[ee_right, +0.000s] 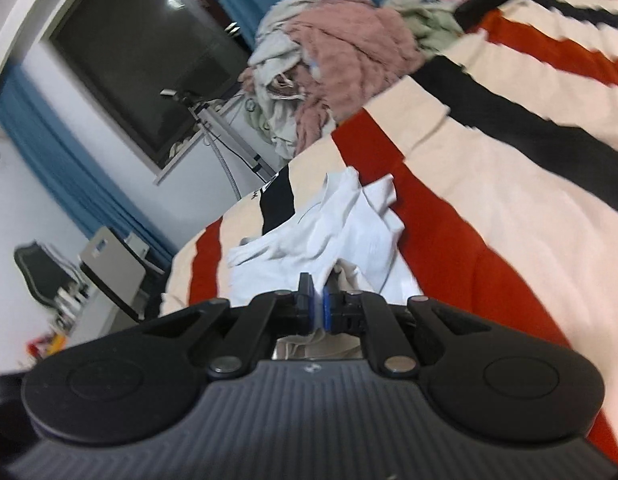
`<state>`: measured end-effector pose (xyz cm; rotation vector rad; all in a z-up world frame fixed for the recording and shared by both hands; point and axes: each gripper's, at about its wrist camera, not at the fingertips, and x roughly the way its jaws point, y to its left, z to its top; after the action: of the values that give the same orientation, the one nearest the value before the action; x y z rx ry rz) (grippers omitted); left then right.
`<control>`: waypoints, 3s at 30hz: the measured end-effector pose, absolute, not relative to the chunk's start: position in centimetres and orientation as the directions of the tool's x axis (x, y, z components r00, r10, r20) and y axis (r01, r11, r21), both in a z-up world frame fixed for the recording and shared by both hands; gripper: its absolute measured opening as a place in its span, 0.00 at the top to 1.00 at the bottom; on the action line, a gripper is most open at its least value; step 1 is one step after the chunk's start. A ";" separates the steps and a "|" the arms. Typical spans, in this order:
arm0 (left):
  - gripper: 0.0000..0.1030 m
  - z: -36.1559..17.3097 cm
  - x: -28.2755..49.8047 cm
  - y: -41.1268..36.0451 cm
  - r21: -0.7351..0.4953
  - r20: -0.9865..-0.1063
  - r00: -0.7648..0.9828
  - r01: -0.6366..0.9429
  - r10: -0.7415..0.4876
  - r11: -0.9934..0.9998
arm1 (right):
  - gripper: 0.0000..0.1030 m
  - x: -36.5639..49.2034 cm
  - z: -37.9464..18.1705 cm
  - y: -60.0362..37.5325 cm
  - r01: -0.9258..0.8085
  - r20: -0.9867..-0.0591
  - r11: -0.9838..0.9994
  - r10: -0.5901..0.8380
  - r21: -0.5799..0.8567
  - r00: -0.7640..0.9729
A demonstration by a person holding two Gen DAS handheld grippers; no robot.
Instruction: Fold clothes
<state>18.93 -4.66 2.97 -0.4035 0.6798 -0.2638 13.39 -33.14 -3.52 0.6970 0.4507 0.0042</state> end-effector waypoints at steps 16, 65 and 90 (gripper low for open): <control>0.77 -5.9 27.7 -6.6 -0.277 -0.625 0.720 0.156 -0.301 0.948 | 0.74 20.5 -7.4 -29.7 0.080 -0.539 0.960 0.080 0.268 0.839; 0.66 -8.5 13.5 0.0 -0.644 -0.645 0.629 -0.143 -0.433 0.752 | 0.12 3.6 -2.4 -29.9 0.137 -0.420 0.877 0.079 0.461 0.904; 0.97 -5.6 9.0 1.6 -0.778 -0.389 0.798 -0.018 -0.460 0.628 | 0.92 3.9 -8.9 -31.1 0.261 -0.429 0.574 0.177 0.776 0.886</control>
<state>8.96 1.59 -5.63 -0.8659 0.6101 -0.2721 3.94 -31.08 -8.85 0.9692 0.5001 -0.0516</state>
